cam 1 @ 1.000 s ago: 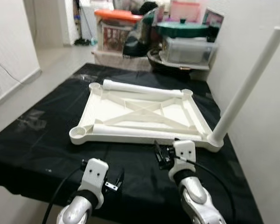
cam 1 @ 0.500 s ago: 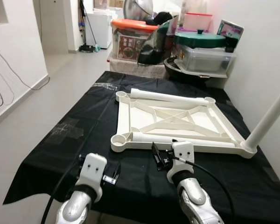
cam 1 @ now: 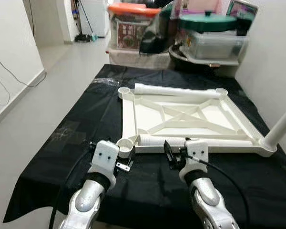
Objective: Building children table
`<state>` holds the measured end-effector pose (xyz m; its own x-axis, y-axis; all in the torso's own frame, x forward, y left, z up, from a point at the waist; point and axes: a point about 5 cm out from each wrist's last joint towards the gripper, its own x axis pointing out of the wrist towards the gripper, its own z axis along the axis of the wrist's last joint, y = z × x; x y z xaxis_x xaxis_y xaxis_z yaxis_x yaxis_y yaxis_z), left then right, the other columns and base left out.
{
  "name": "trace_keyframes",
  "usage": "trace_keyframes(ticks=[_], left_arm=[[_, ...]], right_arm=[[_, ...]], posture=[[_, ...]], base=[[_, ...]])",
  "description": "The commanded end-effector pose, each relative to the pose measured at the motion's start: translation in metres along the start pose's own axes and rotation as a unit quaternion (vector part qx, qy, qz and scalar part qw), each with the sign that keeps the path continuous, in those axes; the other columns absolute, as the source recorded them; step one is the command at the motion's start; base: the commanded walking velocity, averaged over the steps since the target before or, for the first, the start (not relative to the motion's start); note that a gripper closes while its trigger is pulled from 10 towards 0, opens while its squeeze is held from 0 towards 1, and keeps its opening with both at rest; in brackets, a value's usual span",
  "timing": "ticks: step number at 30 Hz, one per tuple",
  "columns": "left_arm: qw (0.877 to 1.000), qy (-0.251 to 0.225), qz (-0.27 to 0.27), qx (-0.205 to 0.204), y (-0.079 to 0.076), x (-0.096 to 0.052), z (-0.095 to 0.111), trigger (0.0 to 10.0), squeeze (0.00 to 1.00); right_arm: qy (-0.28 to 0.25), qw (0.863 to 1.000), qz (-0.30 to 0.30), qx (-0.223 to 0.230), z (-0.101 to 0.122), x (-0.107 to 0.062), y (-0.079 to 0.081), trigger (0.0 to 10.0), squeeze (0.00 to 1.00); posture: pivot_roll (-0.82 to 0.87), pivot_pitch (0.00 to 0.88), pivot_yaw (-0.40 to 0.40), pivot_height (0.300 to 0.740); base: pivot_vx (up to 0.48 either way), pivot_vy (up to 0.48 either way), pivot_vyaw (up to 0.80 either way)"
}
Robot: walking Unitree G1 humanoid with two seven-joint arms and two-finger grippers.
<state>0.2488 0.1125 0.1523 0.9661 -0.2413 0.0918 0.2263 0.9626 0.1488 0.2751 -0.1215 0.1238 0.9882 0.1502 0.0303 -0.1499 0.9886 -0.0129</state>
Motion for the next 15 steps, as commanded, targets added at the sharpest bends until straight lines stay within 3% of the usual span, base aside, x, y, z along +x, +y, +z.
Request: trace_keyframes(ticks=[1, 3, 9, 15], left_arm=[[1.000, 0.003, 0.001, -0.001, 0.000, 0.000, 0.001, 10.0, 0.00], [1.000, 0.005, 0.007, -0.004, 0.001, 0.000, 0.000, 10.0, 0.00], [1.000, 0.014, 0.024, -0.013, 0.008, 0.003, 0.000, 10.0, 0.00], [0.999, 0.038, -0.019, -0.014, 0.008, 0.012, -0.002, 10.0, 0.00]], right_arm=[[0.007, 1.000, -0.005, 0.000, -0.001, -0.001, -0.004, 10.0, 0.00], [0.007, 1.000, -0.006, 0.000, -0.001, -0.001, -0.004, 10.0, 0.00], [0.003, 1.000, -0.007, 0.003, 0.002, 0.000, -0.004, 10.0, 0.00], [-0.019, 0.999, -0.028, 0.000, 0.011, 0.007, -0.011, 10.0, 0.00]], posture=[[0.20, 0.000, -0.085, 0.740], [0.20, 0.000, -0.084, 0.740], [0.21, 0.000, -0.083, 0.740], [0.21, 0.000, -0.074, 0.740]], base=[[0.311, 0.000, 0.00], [0.311, 0.000, 0.00], [0.000, 0.000, 0.00], [0.000, 0.000, 0.00]])
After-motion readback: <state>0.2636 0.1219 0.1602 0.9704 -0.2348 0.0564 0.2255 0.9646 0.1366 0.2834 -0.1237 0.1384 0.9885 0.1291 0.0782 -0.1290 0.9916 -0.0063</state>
